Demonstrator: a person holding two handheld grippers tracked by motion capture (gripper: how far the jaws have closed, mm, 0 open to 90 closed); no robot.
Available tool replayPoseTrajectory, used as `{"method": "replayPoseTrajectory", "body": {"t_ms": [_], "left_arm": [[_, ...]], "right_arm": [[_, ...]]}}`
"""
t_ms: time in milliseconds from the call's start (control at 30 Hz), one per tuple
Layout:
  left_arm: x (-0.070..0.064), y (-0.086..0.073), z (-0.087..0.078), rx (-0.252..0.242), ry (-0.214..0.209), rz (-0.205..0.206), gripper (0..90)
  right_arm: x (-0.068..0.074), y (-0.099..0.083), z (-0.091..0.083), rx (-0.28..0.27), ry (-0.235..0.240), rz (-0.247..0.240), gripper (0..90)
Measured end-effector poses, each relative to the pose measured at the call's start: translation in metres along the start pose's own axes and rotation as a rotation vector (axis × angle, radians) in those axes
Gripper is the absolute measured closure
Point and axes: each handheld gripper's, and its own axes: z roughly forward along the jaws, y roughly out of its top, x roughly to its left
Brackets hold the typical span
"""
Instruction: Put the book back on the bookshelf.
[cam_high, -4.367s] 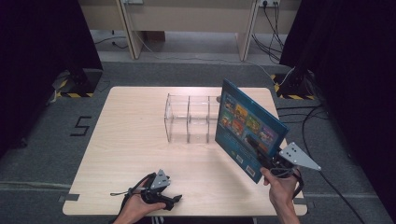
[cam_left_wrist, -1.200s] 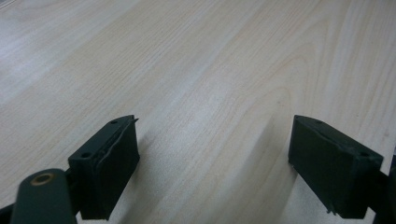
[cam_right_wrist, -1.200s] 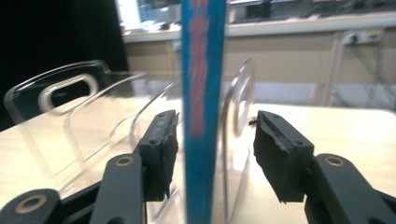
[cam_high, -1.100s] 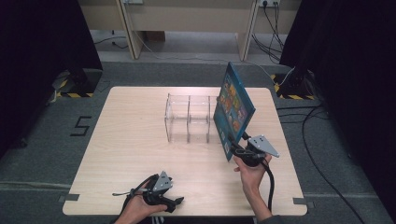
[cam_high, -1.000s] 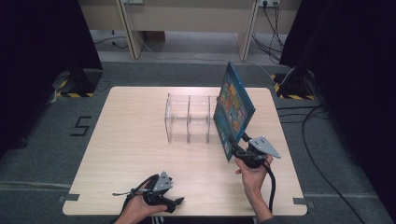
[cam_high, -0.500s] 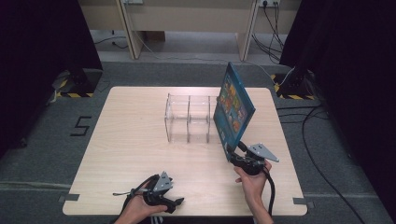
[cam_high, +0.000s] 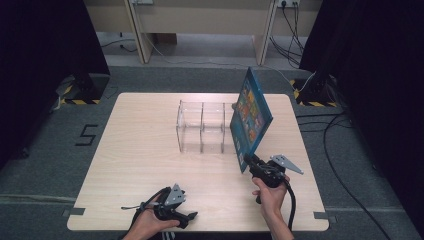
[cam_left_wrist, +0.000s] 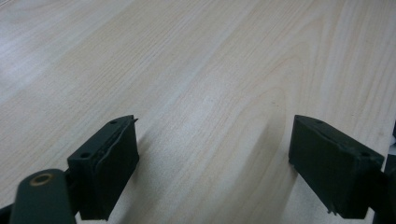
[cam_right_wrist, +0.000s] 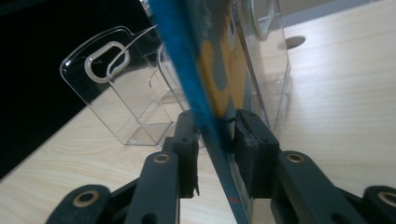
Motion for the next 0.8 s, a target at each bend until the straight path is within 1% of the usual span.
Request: {"method": "replayPoseTrajectory", "body": {"t_ms": [33, 100, 167, 233, 367, 400, 467, 600, 700, 800], "left_arm": [[0.0000, 0.0000, 0.0000, 0.000, 0.000, 0.000, 14.9], [0.0000, 0.0000, 0.0000, 0.000, 0.000, 0.001, 14.8], [0.0000, 0.0000, 0.0000, 0.000, 0.000, 0.001, 14.8], [0.0000, 0.0000, 0.0000, 0.000, 0.000, 0.001, 14.8], [0.0000, 0.0000, 0.0000, 0.000, 0.000, 0.001, 14.8], [0.0000, 0.0000, 0.0000, 0.000, 0.000, 0.001, 14.8], [0.0000, 0.0000, 0.0000, 0.000, -0.001, 0.002, 14.8], [0.0000, -0.0001, 0.0000, 0.000, -0.001, 0.002, 14.8], [0.0001, 0.0000, 0.0000, 0.000, -0.001, 0.003, 14.8], [0.0000, -0.0001, -0.0001, 0.001, -0.001, 0.004, 14.8]], "right_arm": [[-0.0006, -0.0014, 0.0006, 0.004, 0.005, 0.007, 71.0], [-0.0001, -0.0025, 0.0018, 0.010, 0.006, -0.009, 71.3], [0.0007, -0.0030, 0.0026, 0.010, 0.015, 0.005, 70.8], [0.0014, -0.0036, 0.0031, 0.012, 0.013, 0.004, 70.7], [0.0024, -0.0049, 0.0046, 0.014, 0.030, 0.023, 70.1], [0.0026, -0.0051, 0.0052, 0.017, 0.032, 0.019, 70.1], [0.0026, -0.0054, 0.0056, 0.020, 0.022, 0.000, 69.6], [0.0013, -0.0050, 0.0051, 0.026, 0.014, -0.005, 64.1], [0.0007, -0.0045, 0.0039, 0.026, 0.000, -0.018, 59.4], [-0.0003, -0.0031, 0.0029, 0.027, -0.001, -0.032, 54.8]]}}
